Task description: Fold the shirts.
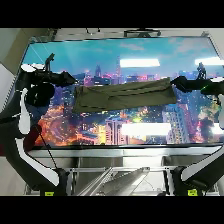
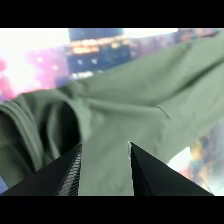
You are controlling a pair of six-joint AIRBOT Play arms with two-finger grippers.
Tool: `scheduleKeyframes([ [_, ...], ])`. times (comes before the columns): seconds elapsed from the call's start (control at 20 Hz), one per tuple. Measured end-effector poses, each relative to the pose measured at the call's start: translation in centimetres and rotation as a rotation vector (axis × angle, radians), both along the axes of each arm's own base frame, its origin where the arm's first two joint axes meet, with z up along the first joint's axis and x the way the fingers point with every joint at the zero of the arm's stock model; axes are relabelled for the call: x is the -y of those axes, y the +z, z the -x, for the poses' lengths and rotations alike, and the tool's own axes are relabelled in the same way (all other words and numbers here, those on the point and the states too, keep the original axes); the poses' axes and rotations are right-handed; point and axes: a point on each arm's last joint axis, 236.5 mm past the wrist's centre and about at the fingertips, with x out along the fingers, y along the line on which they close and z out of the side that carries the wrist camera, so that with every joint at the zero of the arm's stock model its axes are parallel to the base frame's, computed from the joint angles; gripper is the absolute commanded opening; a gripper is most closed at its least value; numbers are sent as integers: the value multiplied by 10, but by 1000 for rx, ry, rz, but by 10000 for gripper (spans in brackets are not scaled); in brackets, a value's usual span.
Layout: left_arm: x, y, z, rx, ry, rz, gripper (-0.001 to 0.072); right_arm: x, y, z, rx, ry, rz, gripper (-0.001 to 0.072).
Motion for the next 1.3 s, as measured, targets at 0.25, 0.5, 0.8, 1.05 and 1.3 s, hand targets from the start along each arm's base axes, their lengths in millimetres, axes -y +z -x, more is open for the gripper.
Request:
scheduleKeyframes([
  [0.25, 24, 38, 17, 44, -78, -5, 63, -27, -21, 8, -63, 57, -60, 187],
  [0.5, 82, 42, 32, 59, -193, -9, -3, -45, -11, 14, -71, 159, -68, 23],
  [0.8, 209, -22, 41, 60, -298, -10, 6, -67, 85, 9, 31, 274, -118, 23],
  [1.05, 309, -79, 45, 78, -286, 1, 5, -96, 182, 23, 141, 351, -184, 23],
  [1.3, 361, -104, 51, 62, -301, 29, 6, -126, 233, 45, 186, 426, -219, 23],
])
